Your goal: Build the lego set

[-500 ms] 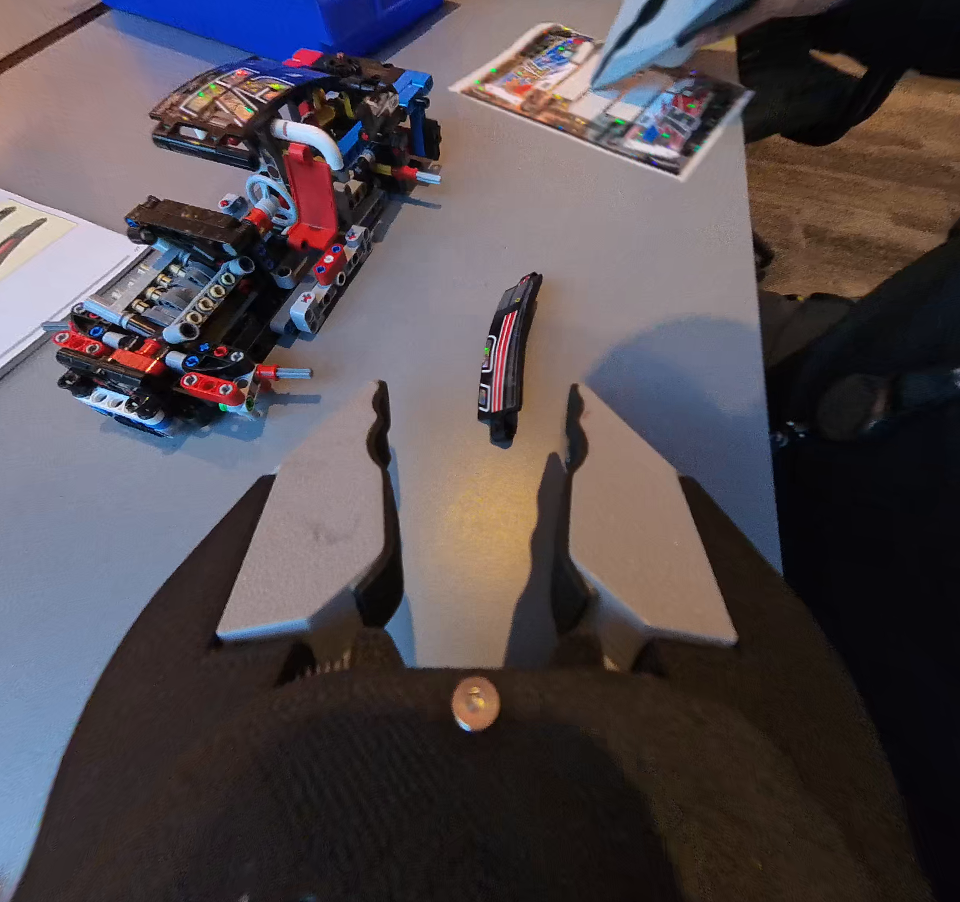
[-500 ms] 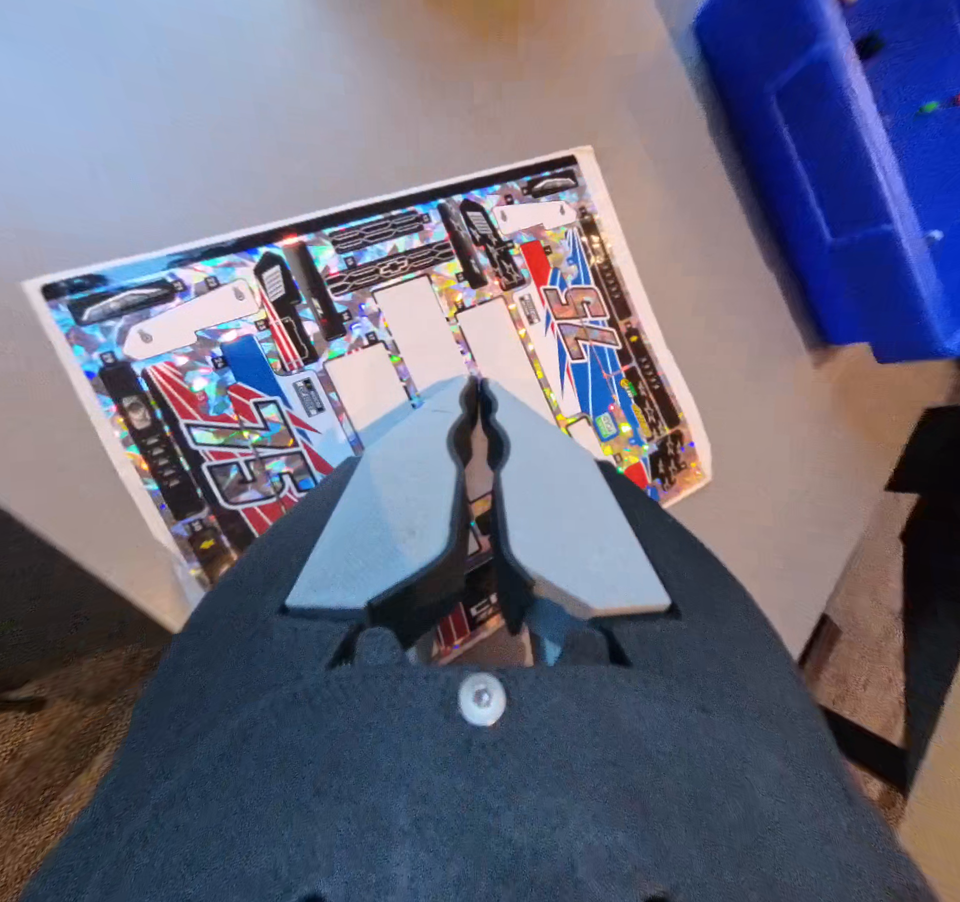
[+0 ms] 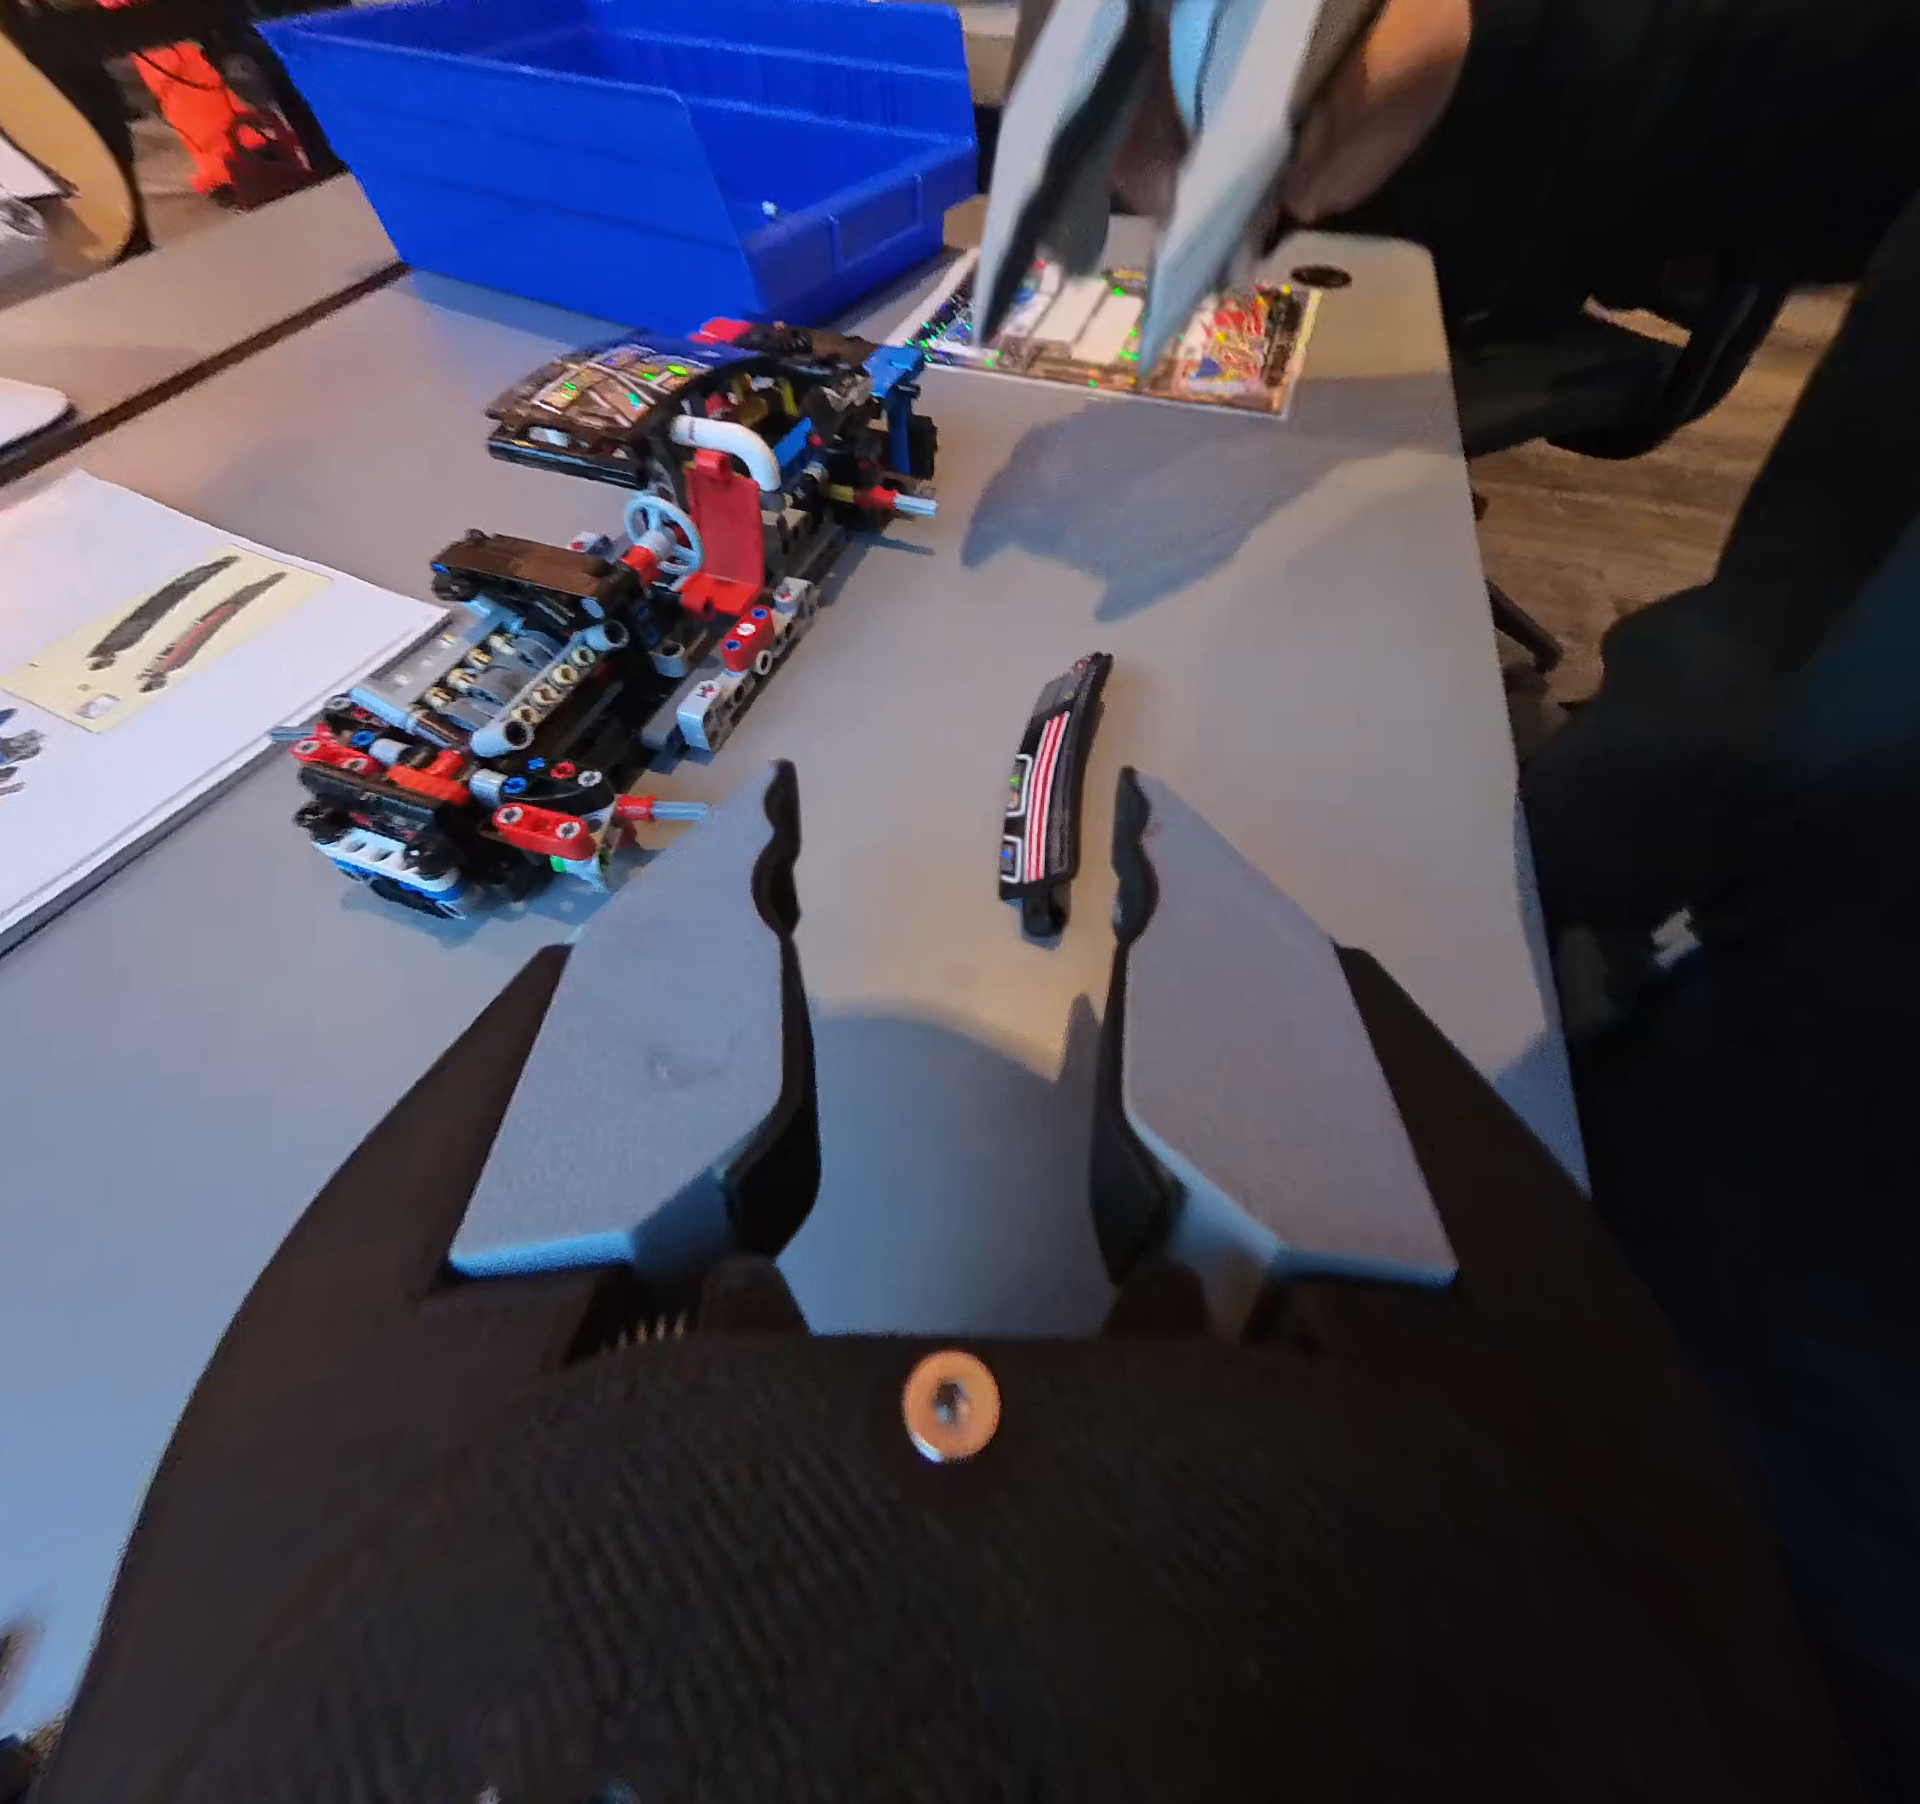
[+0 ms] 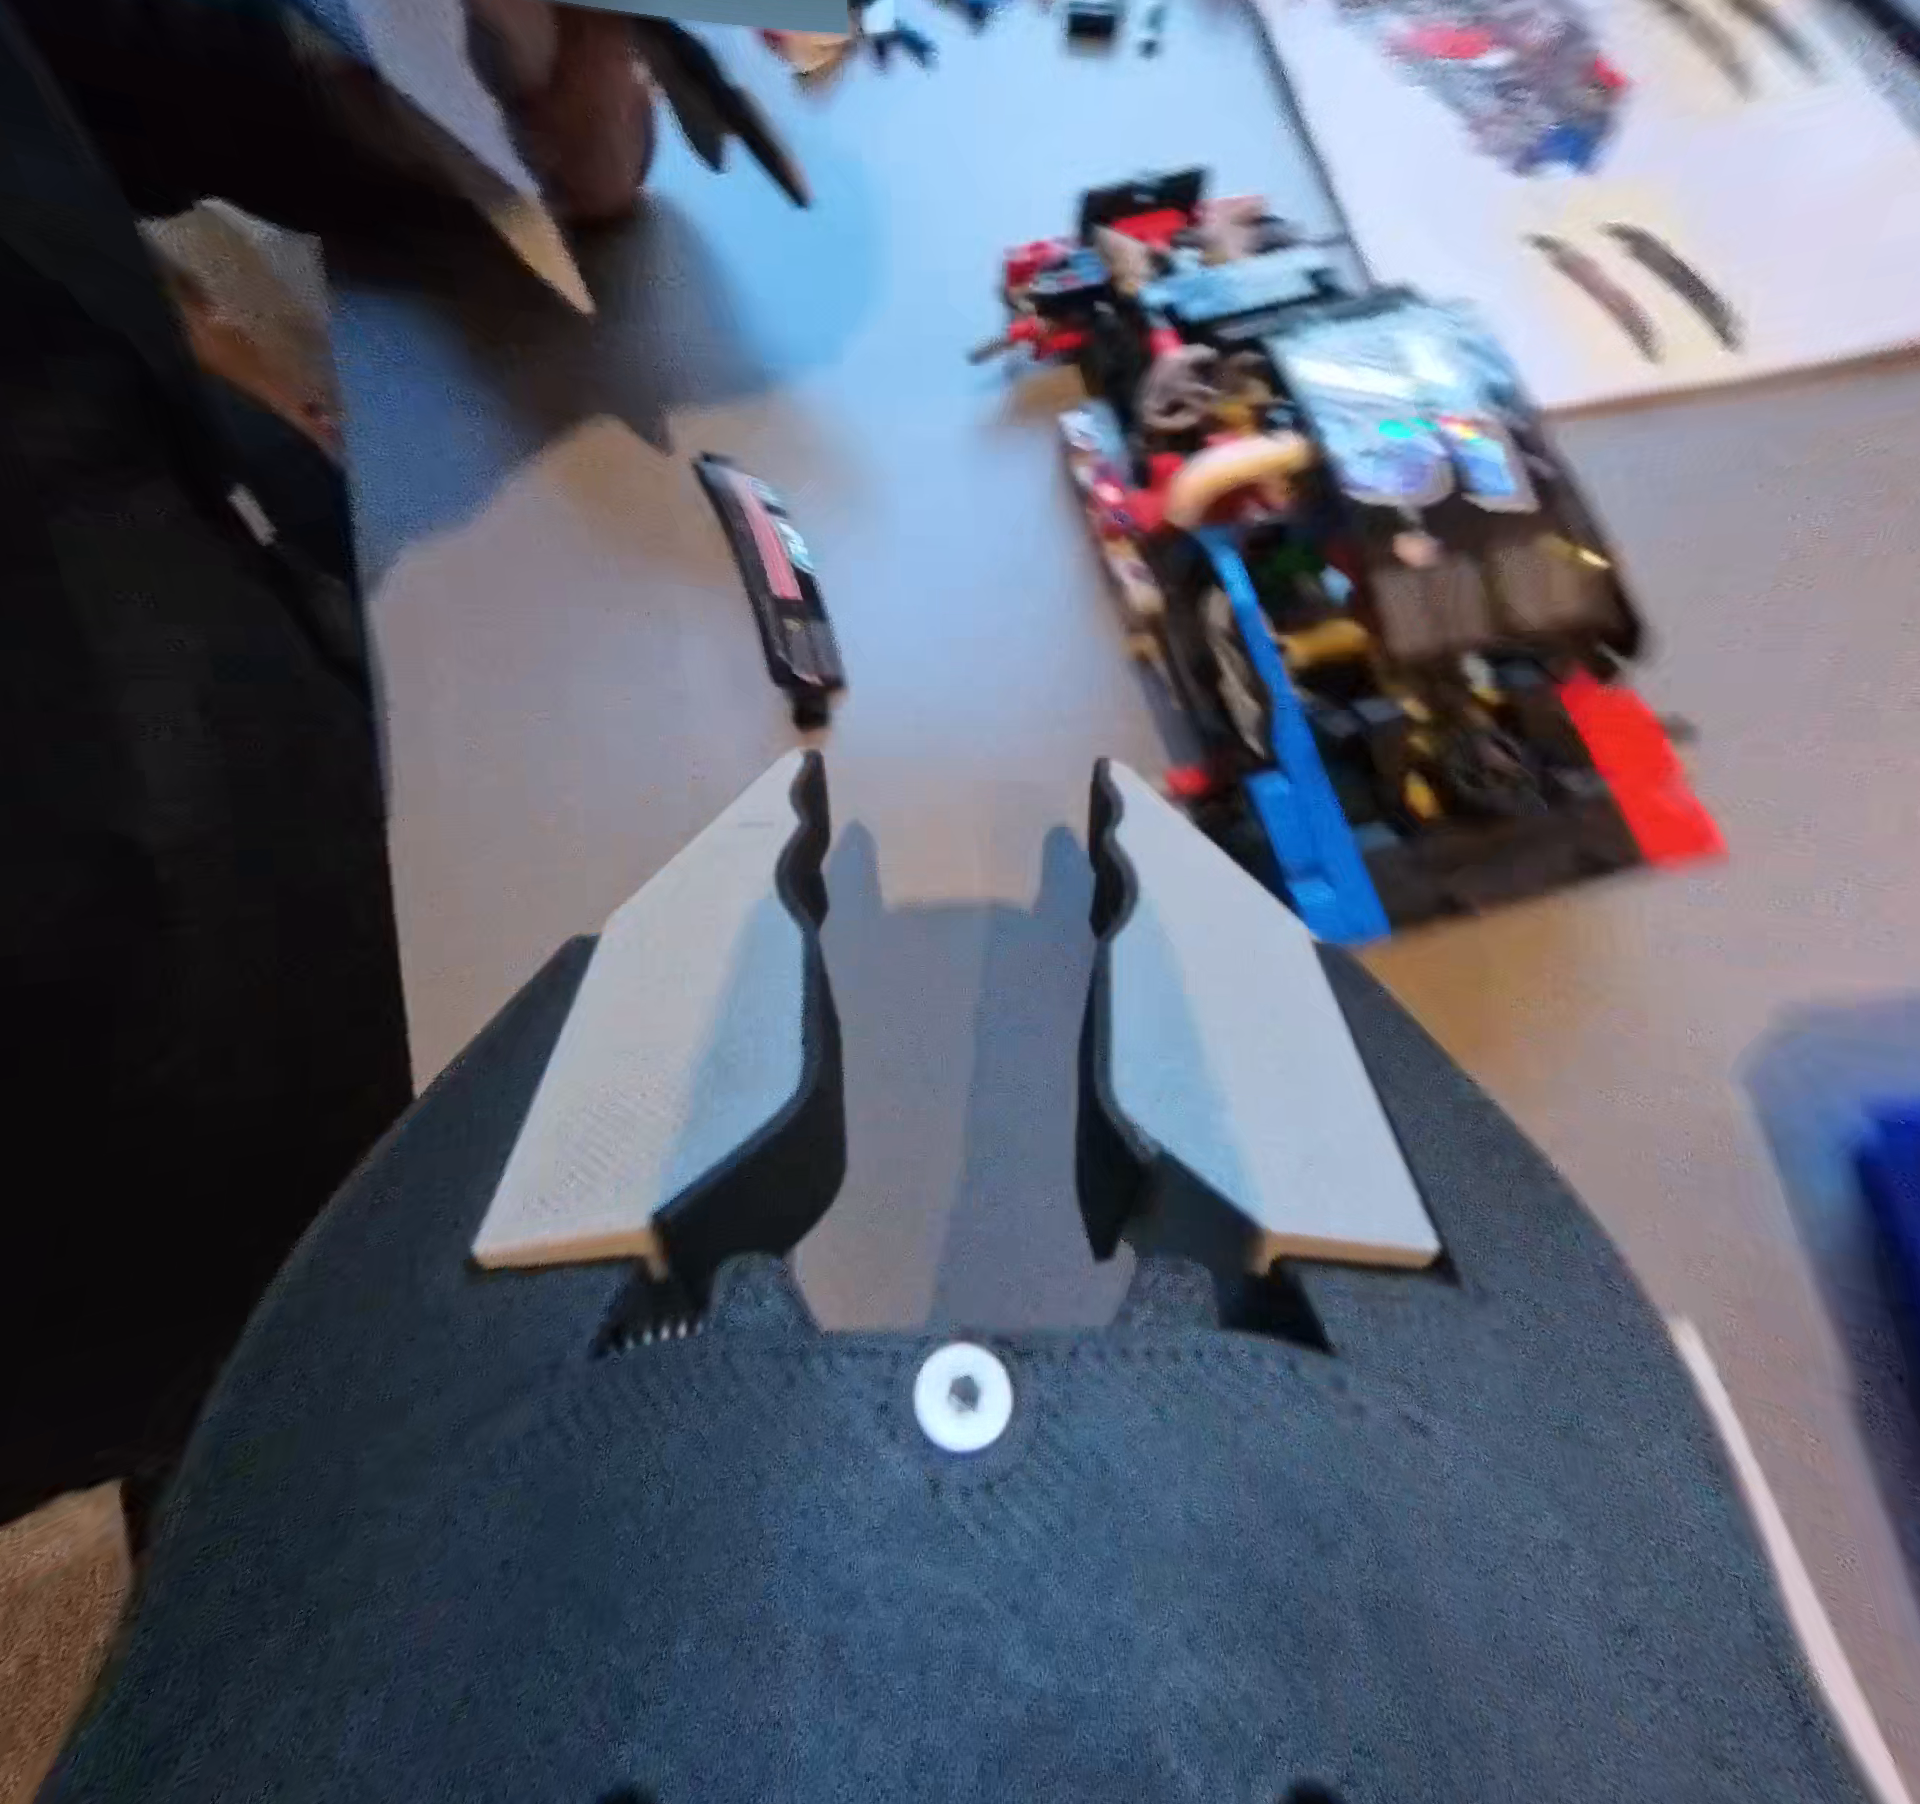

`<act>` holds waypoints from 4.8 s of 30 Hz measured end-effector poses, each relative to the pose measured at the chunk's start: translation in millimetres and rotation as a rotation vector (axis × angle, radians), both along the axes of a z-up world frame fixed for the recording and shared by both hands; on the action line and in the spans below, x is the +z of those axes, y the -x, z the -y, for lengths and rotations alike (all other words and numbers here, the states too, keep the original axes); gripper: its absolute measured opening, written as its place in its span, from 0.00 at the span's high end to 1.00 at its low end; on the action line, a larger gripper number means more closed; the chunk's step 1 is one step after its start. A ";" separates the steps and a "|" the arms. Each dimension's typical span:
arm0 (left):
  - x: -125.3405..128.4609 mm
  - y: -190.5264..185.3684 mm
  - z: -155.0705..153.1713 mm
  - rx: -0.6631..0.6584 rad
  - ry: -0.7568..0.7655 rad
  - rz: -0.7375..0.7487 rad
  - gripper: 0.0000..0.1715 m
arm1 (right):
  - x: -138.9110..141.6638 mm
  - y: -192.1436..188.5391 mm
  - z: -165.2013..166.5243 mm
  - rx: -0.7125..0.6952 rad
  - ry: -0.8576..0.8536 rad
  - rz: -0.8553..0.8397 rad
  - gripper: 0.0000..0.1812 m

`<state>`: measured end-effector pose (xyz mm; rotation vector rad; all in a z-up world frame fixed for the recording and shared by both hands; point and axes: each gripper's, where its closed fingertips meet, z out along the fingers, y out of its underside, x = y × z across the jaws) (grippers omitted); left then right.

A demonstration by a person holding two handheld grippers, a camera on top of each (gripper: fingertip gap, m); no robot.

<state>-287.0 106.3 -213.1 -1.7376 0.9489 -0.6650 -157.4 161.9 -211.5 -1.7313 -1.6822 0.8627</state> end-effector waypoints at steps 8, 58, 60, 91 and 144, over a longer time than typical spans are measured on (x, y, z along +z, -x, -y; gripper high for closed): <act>8.5 5.5 -1.8 0.002 0.019 0.082 0.66 | -63.1 65.3 45.9 0.295 -0.049 0.141 0.76; 12.2 -35.3 -152.8 -0.183 0.596 -0.437 0.53 | 24.3 -2.8 -73.5 -0.278 -0.200 -0.180 0.78; 8.7 -36.2 -149.9 -0.208 0.650 -0.386 0.55 | 29.0 8.6 -93.6 -0.285 -0.252 -0.111 0.75; -23.7 -42.7 -60.8 -0.133 0.465 -0.397 0.59 | 13.4 37.9 -129.1 -0.487 -0.516 -0.106 0.86; 18.7 -79.4 -71.2 0.115 -1.054 -0.886 0.98 | -9.0 9.2 -4.7 -0.214 -0.156 -0.218 0.76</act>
